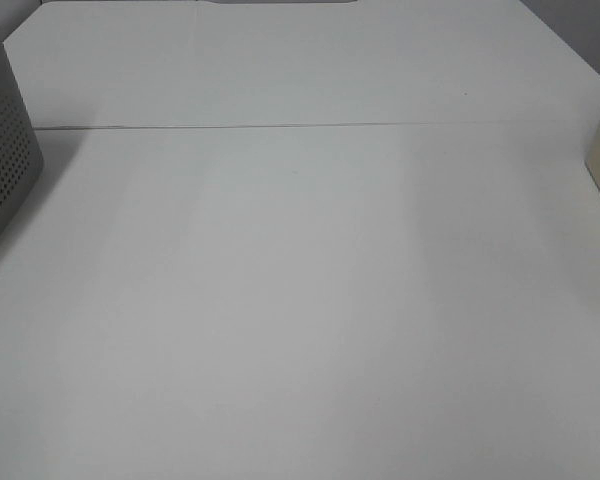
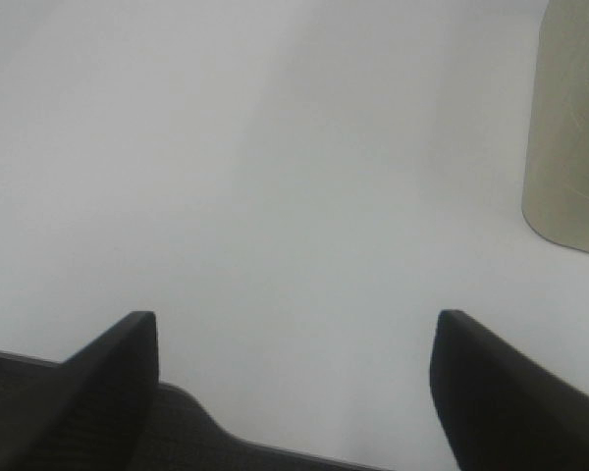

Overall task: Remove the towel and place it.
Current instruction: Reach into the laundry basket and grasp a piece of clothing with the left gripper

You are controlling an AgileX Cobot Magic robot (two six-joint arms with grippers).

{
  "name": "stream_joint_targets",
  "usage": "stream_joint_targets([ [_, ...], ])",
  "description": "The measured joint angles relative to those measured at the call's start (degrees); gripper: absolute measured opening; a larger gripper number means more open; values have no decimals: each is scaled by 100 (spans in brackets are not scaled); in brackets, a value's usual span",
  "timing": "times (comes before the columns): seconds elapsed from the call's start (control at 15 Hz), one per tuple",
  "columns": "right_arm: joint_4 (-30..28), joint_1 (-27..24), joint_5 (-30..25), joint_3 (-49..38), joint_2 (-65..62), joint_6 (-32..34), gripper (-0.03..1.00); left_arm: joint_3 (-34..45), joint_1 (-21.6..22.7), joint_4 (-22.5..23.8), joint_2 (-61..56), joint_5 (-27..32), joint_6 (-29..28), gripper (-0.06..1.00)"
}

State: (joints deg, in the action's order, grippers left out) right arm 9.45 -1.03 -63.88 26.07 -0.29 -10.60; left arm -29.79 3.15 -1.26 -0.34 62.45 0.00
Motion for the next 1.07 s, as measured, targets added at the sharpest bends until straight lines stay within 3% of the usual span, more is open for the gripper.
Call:
stream_joint_targets([
  [0.2, 0, 0, 0, 0, 0, 0, 74, 0, 0, 86, 0, 0, 29, 99],
  [1.07, 0, 0, 0, 0, 0, 0, 74, 0, 0, 126, 0, 0, 29, 99],
])
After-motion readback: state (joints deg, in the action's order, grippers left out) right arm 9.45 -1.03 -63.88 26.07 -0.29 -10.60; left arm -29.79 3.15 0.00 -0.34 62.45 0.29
